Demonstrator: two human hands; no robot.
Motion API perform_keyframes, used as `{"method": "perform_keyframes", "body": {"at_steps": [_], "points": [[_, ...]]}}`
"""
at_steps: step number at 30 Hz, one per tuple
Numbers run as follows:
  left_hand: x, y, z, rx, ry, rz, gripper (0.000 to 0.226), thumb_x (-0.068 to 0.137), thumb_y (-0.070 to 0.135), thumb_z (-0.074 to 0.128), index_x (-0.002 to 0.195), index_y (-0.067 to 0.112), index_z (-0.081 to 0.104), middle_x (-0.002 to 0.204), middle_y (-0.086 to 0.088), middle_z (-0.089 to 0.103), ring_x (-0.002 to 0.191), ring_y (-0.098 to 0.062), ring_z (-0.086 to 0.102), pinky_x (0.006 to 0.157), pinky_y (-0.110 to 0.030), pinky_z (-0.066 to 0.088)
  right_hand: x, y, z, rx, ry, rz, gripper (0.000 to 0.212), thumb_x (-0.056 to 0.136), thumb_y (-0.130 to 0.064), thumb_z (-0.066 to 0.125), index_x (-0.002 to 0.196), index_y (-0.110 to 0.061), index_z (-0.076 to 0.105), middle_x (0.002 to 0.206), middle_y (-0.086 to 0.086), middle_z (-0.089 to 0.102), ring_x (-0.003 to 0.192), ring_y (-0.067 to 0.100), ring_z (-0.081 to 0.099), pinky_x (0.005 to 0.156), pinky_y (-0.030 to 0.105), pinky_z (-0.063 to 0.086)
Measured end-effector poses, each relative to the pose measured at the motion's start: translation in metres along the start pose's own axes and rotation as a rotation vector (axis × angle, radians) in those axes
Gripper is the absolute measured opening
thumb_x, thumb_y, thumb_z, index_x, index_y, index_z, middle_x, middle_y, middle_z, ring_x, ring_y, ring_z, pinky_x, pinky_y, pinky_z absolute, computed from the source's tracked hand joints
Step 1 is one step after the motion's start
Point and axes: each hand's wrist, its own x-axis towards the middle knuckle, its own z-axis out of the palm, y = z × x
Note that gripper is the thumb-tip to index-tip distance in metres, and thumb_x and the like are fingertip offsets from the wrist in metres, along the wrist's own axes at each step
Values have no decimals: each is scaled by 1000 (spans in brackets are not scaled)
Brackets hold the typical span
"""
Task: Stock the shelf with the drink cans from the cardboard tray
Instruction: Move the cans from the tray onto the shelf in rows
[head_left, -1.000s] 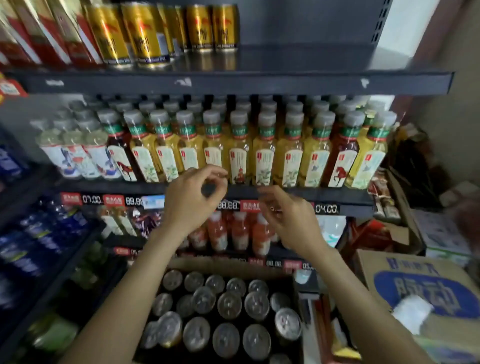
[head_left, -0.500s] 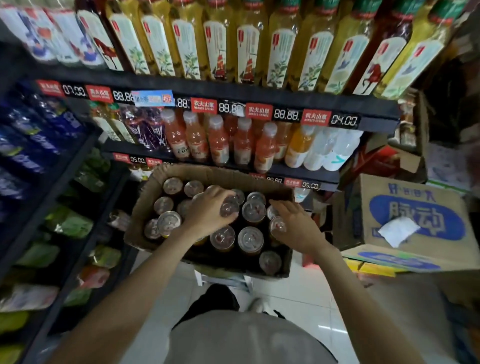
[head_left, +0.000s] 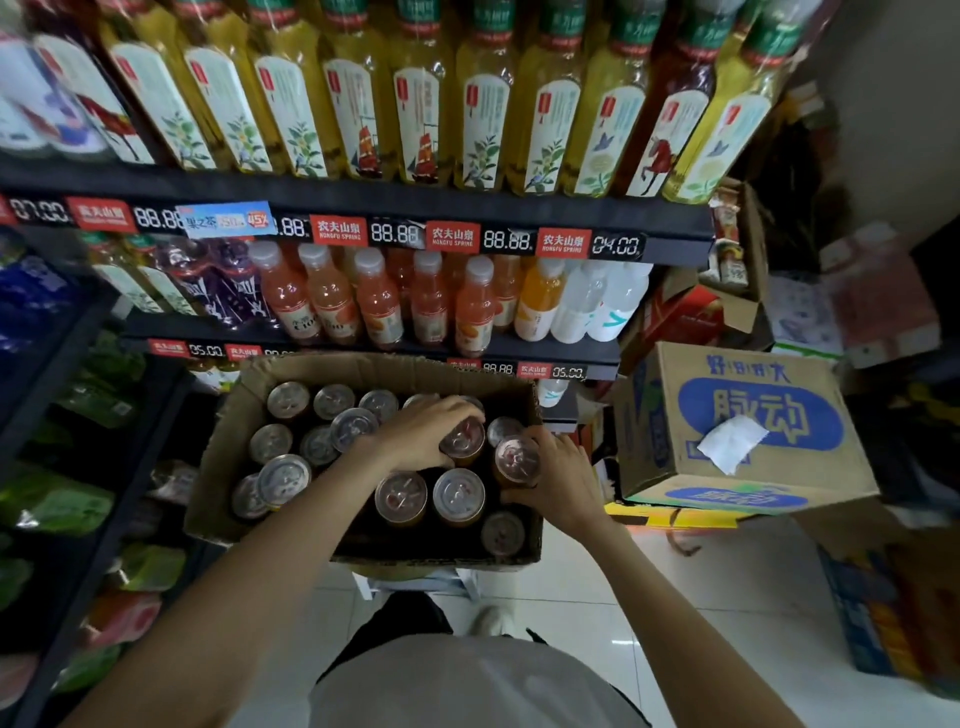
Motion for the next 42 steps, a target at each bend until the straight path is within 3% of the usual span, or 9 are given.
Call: {"method": "perform_keyframes", "body": {"at_steps": [3, 7, 11, 15, 21, 26, 33, 37, 42], "points": [[-3, -4, -8, -219, 60, -7, 67, 75, 25, 77, 132, 28, 42, 135, 9, 40, 125, -13, 41, 98, -27, 37, -2, -2, -11, 337, 81, 40, 70, 60, -37, 84, 118, -21, 48, 113, -3, 60, 102, 14, 56, 77, 25, 42], [-16, 3, -42, -541, 275, -30, 61, 73, 31, 78, 128, 29, 49, 130, 9, 45, 117, -4, 44, 103, -30, 37, 2, -17, -51, 845, 122, 88, 59, 68, -20, 83, 117, -26, 51, 110, -11, 60, 97, -4, 59, 81, 16, 51], [-34, 23, -94, -822, 432, -30, 63, 60, 56, 72, 118, 41, 52, 123, 16, 53, 111, 6, 47, 90, -22, 42, 10, -40, -96, 1086, 96, 46, 66, 65, -28, 78, 126, -27, 51, 118, -5, 61, 100, 2, 62, 79, 17, 51], [-45, 37, -143, -975, 613, 6, 55, 53, 52, 71, 104, 40, 56, 110, 18, 56, 101, 2, 54, 77, -15, 48, 20, -67, -139, 1148, 110, -23, 71, 63, -36, 73, 129, -22, 49, 115, -4, 62, 108, 15, 61, 91, 32, 52], [-62, 53, -209, -770, 803, 61, 53, 55, 58, 69, 103, 37, 61, 112, 15, 62, 106, -3, 56, 86, -26, 48, 45, -101, -199, 1150, 90, -160, 56, 68, -39, 76, 119, -23, 58, 115, -2, 67, 112, 16, 61, 102, 39, 44], [-86, 67, -276, -690, 932, 180, 45, 64, 58, 64, 106, 43, 62, 122, 18, 58, 118, -2, 51, 97, -31, 43, 62, -140, -266, 1095, 135, -355, 53, 69, -33, 77, 117, -25, 58, 112, -2, 68, 104, 12, 65, 91, 33, 50], [-104, 85, -389, -417, 1083, 249, 42, 74, 59, 63, 110, 37, 61, 113, 12, 62, 110, -11, 56, 87, -26, 47, 96, -205, -368, 1028, 231, -615, 40, 69, -23, 61, 109, -27, 61, 100, -4, 68, 93, 12, 65, 83, 30, 52], [-81, 75, -441, -267, 1180, 177, 50, 73, 63, 59, 114, 35, 61, 119, 8, 62, 112, -10, 55, 96, -32, 46, 129, -236, -404, 978, 302, -644, 54, 65, -21, 59, 119, -18, 55, 100, -4, 64, 87, 5, 61, 68, 15, 48], [-34, 56, -478, -123, 1243, 27, 54, 84, 51, 60, 128, 21, 54, 132, 1, 56, 122, -17, 49, 102, -32, 40, 196, -256, -426, 860, 341, -586, 57, 77, -20, 67, 130, -11, 49, 116, 8, 60, 104, 19, 59, 80, 27, 47]]}}
